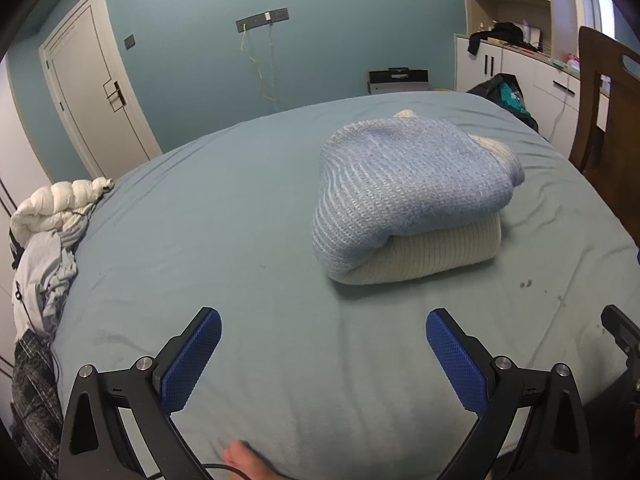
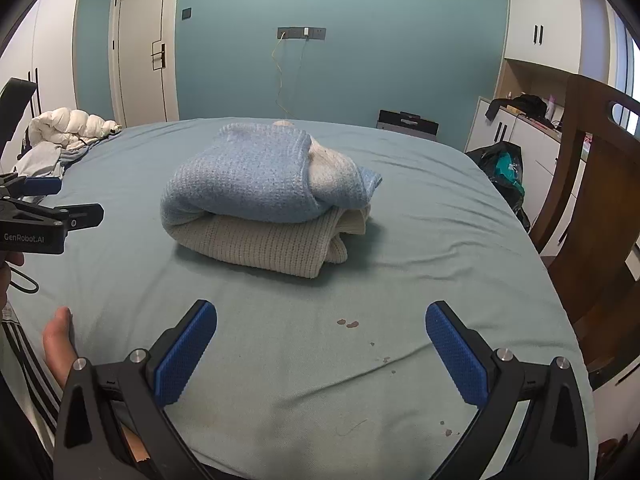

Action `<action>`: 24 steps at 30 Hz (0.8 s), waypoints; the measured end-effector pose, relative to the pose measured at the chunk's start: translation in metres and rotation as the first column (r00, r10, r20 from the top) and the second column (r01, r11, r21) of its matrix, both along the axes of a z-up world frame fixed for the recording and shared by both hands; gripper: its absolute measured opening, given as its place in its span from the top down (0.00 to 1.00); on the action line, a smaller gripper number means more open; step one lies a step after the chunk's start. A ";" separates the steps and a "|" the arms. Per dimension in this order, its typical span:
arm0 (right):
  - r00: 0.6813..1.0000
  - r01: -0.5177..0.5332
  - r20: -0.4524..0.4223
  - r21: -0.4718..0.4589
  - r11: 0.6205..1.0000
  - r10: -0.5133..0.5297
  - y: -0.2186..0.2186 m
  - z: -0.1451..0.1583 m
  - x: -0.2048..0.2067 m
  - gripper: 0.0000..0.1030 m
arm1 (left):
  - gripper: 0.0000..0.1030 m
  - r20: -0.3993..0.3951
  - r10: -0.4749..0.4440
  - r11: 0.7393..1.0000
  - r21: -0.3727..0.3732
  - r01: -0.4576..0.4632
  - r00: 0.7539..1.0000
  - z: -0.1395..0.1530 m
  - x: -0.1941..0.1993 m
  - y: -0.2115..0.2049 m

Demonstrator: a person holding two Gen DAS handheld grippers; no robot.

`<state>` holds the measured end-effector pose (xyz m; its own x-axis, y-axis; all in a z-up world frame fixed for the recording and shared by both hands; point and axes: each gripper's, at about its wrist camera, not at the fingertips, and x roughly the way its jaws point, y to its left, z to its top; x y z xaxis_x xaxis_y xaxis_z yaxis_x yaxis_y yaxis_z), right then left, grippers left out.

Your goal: Fold small clothes

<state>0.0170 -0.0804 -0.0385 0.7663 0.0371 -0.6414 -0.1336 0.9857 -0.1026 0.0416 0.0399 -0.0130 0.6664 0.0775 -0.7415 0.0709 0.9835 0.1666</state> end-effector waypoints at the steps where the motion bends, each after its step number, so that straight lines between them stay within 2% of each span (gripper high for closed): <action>1: 1.000 -0.001 -0.001 -0.001 1.000 0.001 0.000 0.000 0.000 0.01 | 0.00 0.003 -0.004 1.000 0.006 0.004 1.000 0.000 -0.001 -0.001; 24: 1.000 0.007 -0.008 -0.006 1.000 -0.007 0.002 0.006 -0.008 0.01 | 0.00 0.014 -0.029 0.999 0.040 0.028 0.999 0.003 -0.006 -0.004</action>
<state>0.0091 -0.0781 -0.0326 0.7611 0.0283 -0.6480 -0.1279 0.9860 -0.1071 0.0354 0.0360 -0.0103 0.6796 0.0878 -0.7283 0.0959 0.9737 0.2069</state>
